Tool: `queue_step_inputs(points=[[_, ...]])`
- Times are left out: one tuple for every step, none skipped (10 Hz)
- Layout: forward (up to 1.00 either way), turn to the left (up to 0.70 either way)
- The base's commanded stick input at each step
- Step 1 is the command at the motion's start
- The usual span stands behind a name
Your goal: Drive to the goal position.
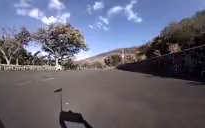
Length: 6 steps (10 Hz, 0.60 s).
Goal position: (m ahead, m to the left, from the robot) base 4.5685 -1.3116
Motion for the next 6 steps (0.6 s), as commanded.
queue_step_inputs(points=[[0.50,0.00],[0.50,0.00],[0.50,0.00],[0.50,0.00],[0.50,0.00],[0.50,0.00]])
